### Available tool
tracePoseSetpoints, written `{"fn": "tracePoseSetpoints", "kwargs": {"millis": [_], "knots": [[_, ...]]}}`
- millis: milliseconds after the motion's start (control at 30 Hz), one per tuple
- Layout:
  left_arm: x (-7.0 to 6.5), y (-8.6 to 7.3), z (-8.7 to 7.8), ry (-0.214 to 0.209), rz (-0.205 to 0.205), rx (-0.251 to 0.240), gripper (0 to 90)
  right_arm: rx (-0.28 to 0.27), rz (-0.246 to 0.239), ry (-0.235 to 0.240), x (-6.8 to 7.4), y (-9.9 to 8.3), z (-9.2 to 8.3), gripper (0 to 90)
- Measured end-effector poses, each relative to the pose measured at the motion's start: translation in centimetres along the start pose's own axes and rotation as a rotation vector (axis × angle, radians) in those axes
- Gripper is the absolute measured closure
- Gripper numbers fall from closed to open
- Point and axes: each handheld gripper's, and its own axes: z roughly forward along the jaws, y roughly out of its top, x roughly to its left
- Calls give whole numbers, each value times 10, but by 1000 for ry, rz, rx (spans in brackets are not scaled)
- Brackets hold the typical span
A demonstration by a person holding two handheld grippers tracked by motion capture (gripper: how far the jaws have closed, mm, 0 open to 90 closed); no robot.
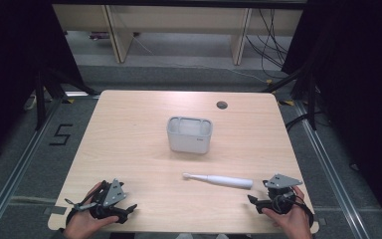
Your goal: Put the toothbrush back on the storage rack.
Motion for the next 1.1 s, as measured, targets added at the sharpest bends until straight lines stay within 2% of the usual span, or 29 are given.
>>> {"fn": "tracePoseSetpoints", "kwargs": {"millis": [33, 100, 167, 200, 233, 267, 333, 367, 433, 600, 833, 967, 1067, 1100], "knots": [[0, 0, 0, 1, 0, 1, 165, -1, 7, 3, 1, 1, 0, 229], [0, 1, 0, -3, 3, 15, 165, 30, 49, 7, 3, 2, -2, 229], [-1, 0, 1, 0, 0, 3, 165, 14, 25, 2, 2, 3, -2, 229], [-1, 0, 1, 1, -1, 4, 165, 29, 42, 7, 3, 4, -3, 231], [0, 0, 1, 0, -2, 3, 165, 33, 37, 8, 3, 4, -4, 235], [0, 0, 1, -1, 0, 4, 165, 15, -1, -1, 1, 6, -3, 238], [-1, 0, 1, 1, -2, 4, 165, 22, -7, 5, 2, 8, -4, 249], [-1, 0, 1, -2, -1, 6, 165, 20, -24, -6, 2, 10, -5, 249], [-1, 0, 1, -2, -1, 6, 165, 42, -23, 4, 4, 13, -6, 258], [0, 0, 1, 0, -2, 3, 165, 57, -74, 17, 6, 22, -6, 278], [0, 0, 1, 0, -2, 5, 165, 83, -124, 12, 10, 40, -7, 304], [0, 0, 1, -2, -2, 5, 165, 94, -162, 21, 11, 51, -5, 314], [0, 0, 1, -1, 0, 4, 165, 87, -167, 21, 13, 57, -1, 314], [0, 0, 1, -2, -1, 4, 165, 104, -177, 32, 13, 60, 0, 315]]}}
